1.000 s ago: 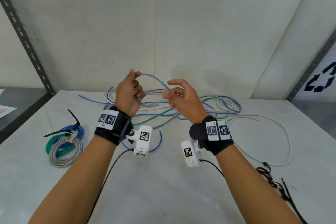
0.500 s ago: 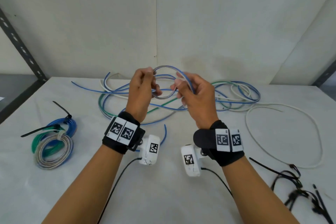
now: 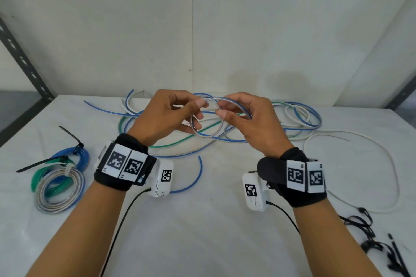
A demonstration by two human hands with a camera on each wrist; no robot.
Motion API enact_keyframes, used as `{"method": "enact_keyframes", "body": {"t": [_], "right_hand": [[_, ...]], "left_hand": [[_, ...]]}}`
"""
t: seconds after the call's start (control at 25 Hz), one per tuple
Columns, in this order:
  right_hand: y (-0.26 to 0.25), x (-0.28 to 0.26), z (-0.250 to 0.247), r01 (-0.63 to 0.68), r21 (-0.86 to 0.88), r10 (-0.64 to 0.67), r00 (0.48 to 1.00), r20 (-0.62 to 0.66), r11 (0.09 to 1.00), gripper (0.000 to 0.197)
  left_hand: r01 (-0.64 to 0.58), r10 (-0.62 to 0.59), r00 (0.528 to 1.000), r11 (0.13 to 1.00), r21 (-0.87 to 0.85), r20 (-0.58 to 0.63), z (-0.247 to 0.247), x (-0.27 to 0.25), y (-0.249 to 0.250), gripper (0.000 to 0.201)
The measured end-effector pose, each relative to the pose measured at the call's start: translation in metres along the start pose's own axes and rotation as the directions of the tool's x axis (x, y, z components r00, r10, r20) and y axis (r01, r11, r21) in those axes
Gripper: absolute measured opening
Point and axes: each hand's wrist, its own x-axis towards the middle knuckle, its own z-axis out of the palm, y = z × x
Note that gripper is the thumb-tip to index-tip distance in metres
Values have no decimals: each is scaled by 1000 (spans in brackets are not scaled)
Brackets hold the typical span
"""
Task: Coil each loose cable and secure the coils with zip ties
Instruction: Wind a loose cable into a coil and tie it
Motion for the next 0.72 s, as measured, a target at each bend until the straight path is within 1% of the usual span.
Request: {"method": "enact_keyframes", "body": {"t": [0.08, 0.16, 0.2, 0.28, 0.36, 0.52, 0.6, 0.68, 0.72], "right_hand": [[-3, -1, 1, -43, 77, 46, 999, -25, 996, 24], [-5, -2, 3, -57, 84, 62, 996, -56, 995, 25], [-5, -2, 4, -52, 53, 54, 998, -43, 997, 26], [-4, -2, 3, -48, 4, 47, 999, 24, 999, 33], [-4, -2, 2, -58, -7, 58, 996, 64, 998, 35], [-8, -4, 1, -60, -10, 61, 995, 79, 998, 25], [-8, -5, 2, -54, -42, 58, 992, 108, 998, 20], [-8, -6, 5, -38, -80, 48, 990, 130, 996, 13], [-7, -6, 6, -27, -83, 37, 992, 124, 996, 8]], "left_hand": [[-7, 7, 1000, 1000, 11, 20, -1, -1, 1, 22], [-10, 8, 999, 1000, 30, 36, 0, -2, 3, 19], [-8, 6, 999, 999, 45, 45, 1, -2, 3, 18], [-12, 7, 997, 997, 75, 72, 4, -2, 4, 17], [-21, 12, 996, 995, 94, 92, 7, -3, 5, 16], [16, -29, 991, 994, 104, 127, 5, -5, 7, 17], [37, -61, 987, 986, 163, 147, 3, -5, 7, 19], [22, -61, 987, 968, 251, 146, 1, -5, 7, 18], [17, -53, 990, 964, 266, 129, -1, -4, 7, 16]]}}
